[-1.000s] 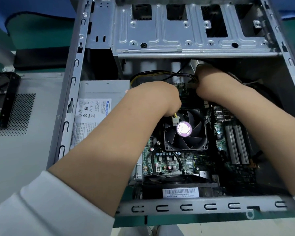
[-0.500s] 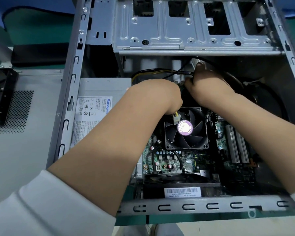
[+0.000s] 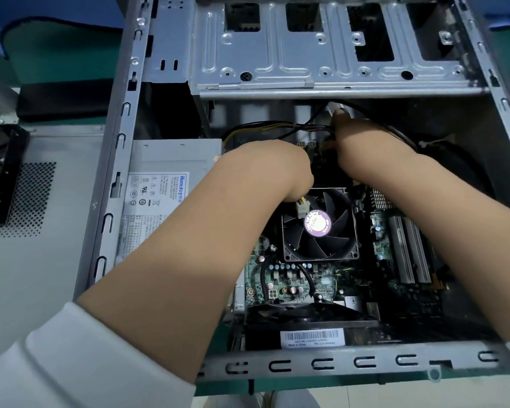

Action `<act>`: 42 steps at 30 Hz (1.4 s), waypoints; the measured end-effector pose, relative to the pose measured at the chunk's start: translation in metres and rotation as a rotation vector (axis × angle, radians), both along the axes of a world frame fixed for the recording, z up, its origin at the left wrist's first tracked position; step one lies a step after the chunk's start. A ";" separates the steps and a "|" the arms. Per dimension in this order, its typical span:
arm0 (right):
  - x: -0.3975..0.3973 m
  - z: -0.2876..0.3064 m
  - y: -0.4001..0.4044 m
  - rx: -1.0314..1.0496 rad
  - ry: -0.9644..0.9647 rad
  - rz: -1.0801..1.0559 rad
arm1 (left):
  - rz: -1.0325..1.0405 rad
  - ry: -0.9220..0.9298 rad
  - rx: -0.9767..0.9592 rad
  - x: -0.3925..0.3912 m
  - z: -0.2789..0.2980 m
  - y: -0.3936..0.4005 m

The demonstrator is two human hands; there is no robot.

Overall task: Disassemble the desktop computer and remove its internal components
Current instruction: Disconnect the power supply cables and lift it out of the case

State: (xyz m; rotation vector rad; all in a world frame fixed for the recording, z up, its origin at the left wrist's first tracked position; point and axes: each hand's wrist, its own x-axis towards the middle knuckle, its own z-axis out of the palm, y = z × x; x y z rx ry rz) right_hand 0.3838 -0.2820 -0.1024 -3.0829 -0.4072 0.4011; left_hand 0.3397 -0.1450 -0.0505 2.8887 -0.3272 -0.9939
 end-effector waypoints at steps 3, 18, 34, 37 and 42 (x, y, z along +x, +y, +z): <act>0.001 0.001 -0.002 0.056 0.042 -0.041 | -0.003 -0.001 -0.024 0.000 0.000 0.001; 0.005 0.011 0.001 0.051 0.144 -0.056 | 0.010 0.018 -0.025 -0.002 0.004 0.002; 0.011 0.009 -0.001 0.052 0.141 -0.019 | -0.004 0.017 0.005 -0.004 0.007 0.001; 0.006 0.004 0.002 0.051 0.125 -0.066 | -0.006 0.023 0.005 -0.003 0.006 0.000; -0.001 -0.004 0.003 0.023 0.001 -0.076 | 0.000 0.025 0.003 -0.004 0.006 0.000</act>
